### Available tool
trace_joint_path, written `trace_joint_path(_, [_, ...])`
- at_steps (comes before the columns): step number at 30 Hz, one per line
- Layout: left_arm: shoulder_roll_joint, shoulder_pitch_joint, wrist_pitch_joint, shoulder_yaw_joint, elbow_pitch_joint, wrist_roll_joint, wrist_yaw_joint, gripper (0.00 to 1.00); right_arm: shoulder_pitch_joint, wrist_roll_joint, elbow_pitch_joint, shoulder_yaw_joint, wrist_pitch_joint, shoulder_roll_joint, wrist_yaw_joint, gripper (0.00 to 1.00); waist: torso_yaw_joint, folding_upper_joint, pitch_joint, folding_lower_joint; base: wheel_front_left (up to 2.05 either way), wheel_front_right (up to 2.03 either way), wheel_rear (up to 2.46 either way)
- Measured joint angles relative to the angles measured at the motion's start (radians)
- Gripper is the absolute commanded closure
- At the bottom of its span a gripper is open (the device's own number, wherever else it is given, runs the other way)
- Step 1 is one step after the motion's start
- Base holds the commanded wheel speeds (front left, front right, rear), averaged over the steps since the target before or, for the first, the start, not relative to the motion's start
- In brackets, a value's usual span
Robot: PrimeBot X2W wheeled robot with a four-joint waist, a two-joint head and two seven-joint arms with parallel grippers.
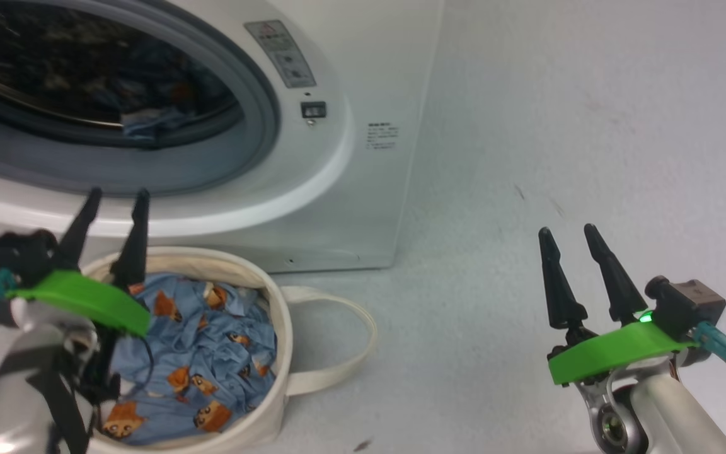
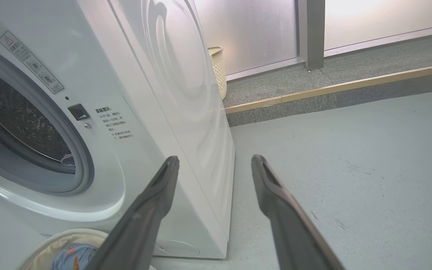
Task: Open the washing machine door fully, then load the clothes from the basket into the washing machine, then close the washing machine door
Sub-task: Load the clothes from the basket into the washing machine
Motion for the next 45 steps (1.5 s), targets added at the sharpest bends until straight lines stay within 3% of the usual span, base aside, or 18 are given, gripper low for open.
trace_joint_path(10, [-0.005,0.213,0.000,-0.021,-0.071,-0.017,0.000,0.00,0.027,0.018,0.011,0.050,0.000,-0.014,0.000,0.00,0.049,0.0000,-0.129,0.0000,0.00,0.00,0.00])
trace_joint_path(16, [-0.004,0.300,0.000,0.063,-0.112,0.069,0.000,0.00,0.070,0.017,-0.008,0.042,0.000,-0.020,0.000,0.00,0.063,0.0000,-0.202,0.0001,0.00,0.00,0.00])
trace_joint_path(21, [-0.032,0.374,0.000,0.110,-0.153,0.045,0.000,0.00,0.113,-0.005,-0.037,0.040,0.000,-0.028,0.000,0.00,0.069,0.0000,-0.254,-0.0001,0.00,0.00,0.00])
trace_joint_path(31, [-0.061,0.400,0.000,0.164,-0.188,0.071,0.000,0.00,0.151,-0.037,0.002,-0.090,0.000,0.006,0.000,0.00,0.081,0.0000,-0.265,0.0001,0.00,0.00,0.00])
trace_joint_path(45, [-0.076,0.412,0.000,0.202,-0.216,0.071,0.000,0.00,0.149,-0.054,0.012,-0.103,0.000,0.015,0.000,0.00,0.079,0.0000,-0.246,0.0002,0.00,0.00,0.00])
